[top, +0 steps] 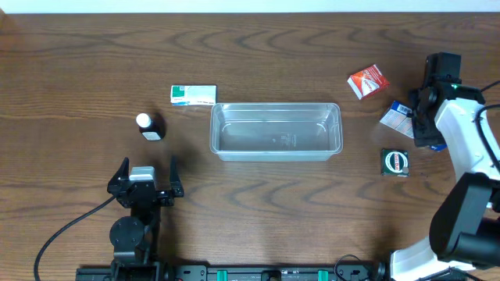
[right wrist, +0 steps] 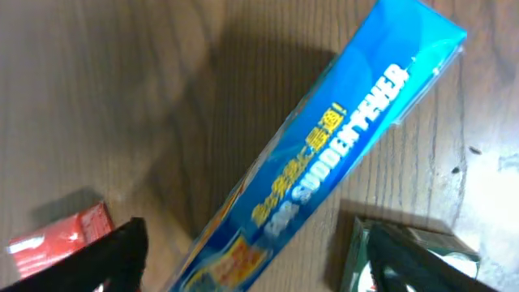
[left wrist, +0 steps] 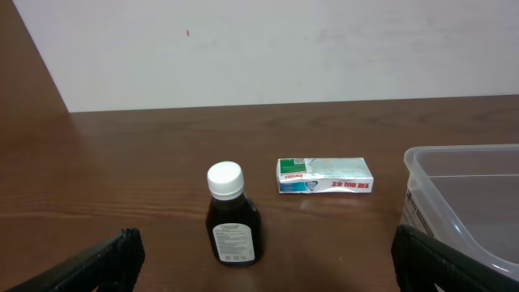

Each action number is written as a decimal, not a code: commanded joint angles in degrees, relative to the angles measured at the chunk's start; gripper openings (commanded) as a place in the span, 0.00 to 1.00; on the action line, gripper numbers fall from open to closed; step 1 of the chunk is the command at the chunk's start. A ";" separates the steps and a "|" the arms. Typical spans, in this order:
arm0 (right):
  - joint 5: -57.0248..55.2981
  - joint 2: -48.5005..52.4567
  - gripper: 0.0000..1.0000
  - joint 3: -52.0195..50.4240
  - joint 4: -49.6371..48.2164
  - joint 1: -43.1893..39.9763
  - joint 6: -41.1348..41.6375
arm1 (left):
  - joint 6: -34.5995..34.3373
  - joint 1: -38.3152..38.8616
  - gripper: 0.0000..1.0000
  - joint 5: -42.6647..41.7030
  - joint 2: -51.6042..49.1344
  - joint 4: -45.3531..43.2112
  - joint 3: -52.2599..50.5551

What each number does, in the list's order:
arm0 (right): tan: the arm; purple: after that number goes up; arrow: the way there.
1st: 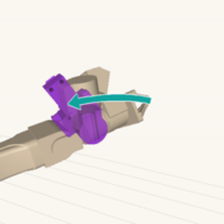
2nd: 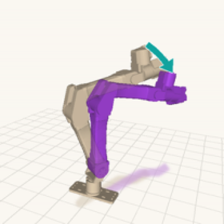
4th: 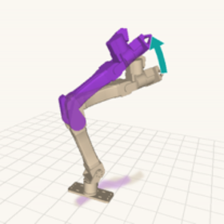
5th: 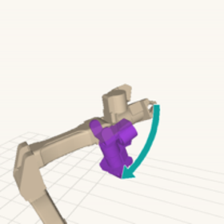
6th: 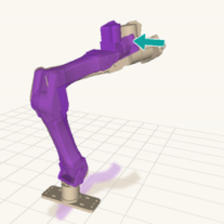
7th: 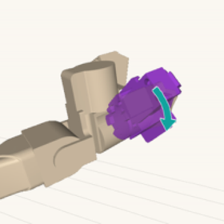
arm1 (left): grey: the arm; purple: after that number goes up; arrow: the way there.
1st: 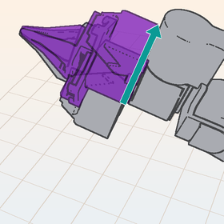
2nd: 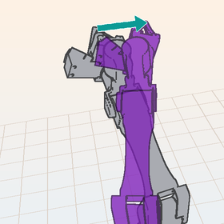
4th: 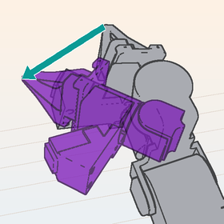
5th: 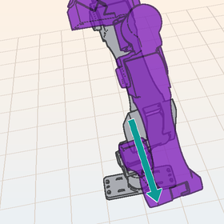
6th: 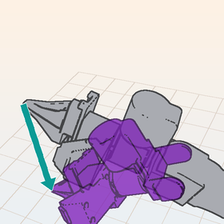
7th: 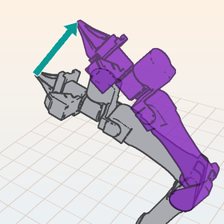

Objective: Pack container
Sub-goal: 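Reach the right gripper to the blue-white box and grasp it, then lift the blue-white box upright and carry it over the container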

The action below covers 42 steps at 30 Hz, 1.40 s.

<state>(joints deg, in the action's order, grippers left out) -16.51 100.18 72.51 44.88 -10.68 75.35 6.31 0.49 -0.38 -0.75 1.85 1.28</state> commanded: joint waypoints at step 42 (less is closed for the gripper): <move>49.27 -34.58 0.01 2.51 -14.29 11.76 -74.88 | 0.96 0.20 0.98 1.70 0.09 2.23 -1.05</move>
<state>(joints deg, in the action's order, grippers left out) 23.59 64.97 75.00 28.99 -2.44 10.50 6.31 0.49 -0.38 -0.75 1.85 1.28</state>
